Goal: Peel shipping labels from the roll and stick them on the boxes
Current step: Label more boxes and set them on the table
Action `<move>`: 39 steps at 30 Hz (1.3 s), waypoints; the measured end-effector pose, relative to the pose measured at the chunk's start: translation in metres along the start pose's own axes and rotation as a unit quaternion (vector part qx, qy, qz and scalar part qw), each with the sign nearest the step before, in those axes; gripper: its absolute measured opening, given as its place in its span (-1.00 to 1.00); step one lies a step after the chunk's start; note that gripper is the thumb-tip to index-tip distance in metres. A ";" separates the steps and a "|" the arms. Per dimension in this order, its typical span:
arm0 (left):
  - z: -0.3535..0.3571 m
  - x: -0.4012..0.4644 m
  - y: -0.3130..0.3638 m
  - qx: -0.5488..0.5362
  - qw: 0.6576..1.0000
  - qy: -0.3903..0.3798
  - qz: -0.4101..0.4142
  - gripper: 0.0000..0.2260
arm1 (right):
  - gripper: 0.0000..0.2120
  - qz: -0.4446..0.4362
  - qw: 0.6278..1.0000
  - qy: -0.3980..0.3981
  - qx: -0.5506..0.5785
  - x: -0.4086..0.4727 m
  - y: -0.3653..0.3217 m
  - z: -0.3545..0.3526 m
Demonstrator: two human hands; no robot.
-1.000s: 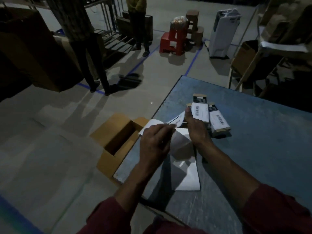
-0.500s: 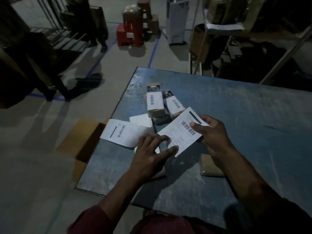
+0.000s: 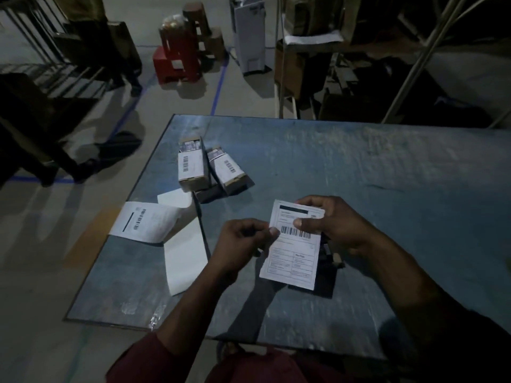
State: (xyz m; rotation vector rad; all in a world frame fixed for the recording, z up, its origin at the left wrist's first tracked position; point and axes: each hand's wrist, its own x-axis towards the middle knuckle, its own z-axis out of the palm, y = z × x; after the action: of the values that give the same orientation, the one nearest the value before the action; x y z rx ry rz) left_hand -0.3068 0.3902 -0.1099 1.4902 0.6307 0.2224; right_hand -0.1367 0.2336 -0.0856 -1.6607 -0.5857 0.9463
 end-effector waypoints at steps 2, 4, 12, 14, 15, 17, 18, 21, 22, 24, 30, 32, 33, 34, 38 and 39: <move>0.009 -0.006 -0.005 -0.024 0.999 0.031 -0.019 -0.93 | -0.68 0.006 1.000 -0.008 -0.006 -0.001 0.004 -0.003; 0.019 -0.011 -0.009 -0.036 0.996 0.064 -0.044 -0.94 | -0.60 0.013 1.000 -0.006 -0.014 -0.003 0.012 -0.004; 0.032 -0.021 -0.028 -0.118 0.971 0.167 -0.120 -0.90 | -0.49 0.080 0.992 0.049 0.089 -0.023 0.048 -0.017; 0.032 -0.020 -0.034 -0.121 0.969 0.171 -0.135 -0.92 | -0.53 0.095 0.988 0.069 0.102 -0.027 0.055 -0.015; 0.032 -0.019 -0.037 -0.113 0.969 0.171 -0.141 -0.93 | -0.54 0.103 0.986 0.084 0.103 -0.027 0.058 -0.013; 0.033 -0.017 -0.039 -0.099 0.970 0.167 -0.147 -0.93 | -0.59 0.117 0.980 0.105 0.123 -0.026 0.062 -0.009; 0.033 -0.016 -0.039 -0.093 0.971 0.164 -0.149 -0.93 | -0.62 0.121 0.977 0.110 0.135 -0.025 0.063 -0.006; 0.033 -0.010 -0.042 -0.071 0.973 0.159 -0.151 -0.93 | -0.67 0.123 0.974 0.123 0.142 -0.024 0.065 -0.001; 0.033 -0.009 -0.042 -0.065 0.974 0.157 -0.151 -0.93 | -0.66 0.122 0.975 0.126 0.134 -0.024 0.067 0.000; 0.032 -0.007 -0.044 -0.056 0.975 0.153 -0.151 -0.93 | -0.64 0.123 0.977 0.131 0.117 -0.024 0.070 0.002; 0.035 -0.006 -0.052 0.000 0.977 0.167 -0.129 -0.93 | -0.60 0.133 0.976 0.161 0.057 -0.024 0.080 0.003; 0.037 -0.005 -0.054 0.014 0.976 0.182 -0.117 -0.92 | -0.61 0.139 0.974 0.172 0.045 -0.023 0.081 0.003; 0.038 -0.004 -0.054 0.018 0.975 0.192 -0.114 -0.90 | -0.61 0.140 0.973 0.180 0.045 -0.023 0.081 0.003; 0.038 -0.003 -0.054 0.020 0.973 0.199 -0.113 -0.88 | -0.61 0.140 0.971 0.188 0.045 -0.023 0.082 0.003; 0.039 0.001 -0.054 0.044 0.979 0.171 -0.101 -0.85 | -0.63 0.144 0.970 0.196 0.024 -0.020 0.084 0.000; 0.039 0.002 -0.054 0.047 0.979 0.167 -0.104 -0.84 | -0.64 0.147 0.969 0.199 0.025 -0.019 0.084 0.000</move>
State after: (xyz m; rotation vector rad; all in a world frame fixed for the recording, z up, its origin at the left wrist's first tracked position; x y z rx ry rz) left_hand -0.2975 0.3525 -0.1645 1.4759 1.0742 0.2874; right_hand -0.1545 0.1942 -0.1596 -1.8575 -0.0448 0.7923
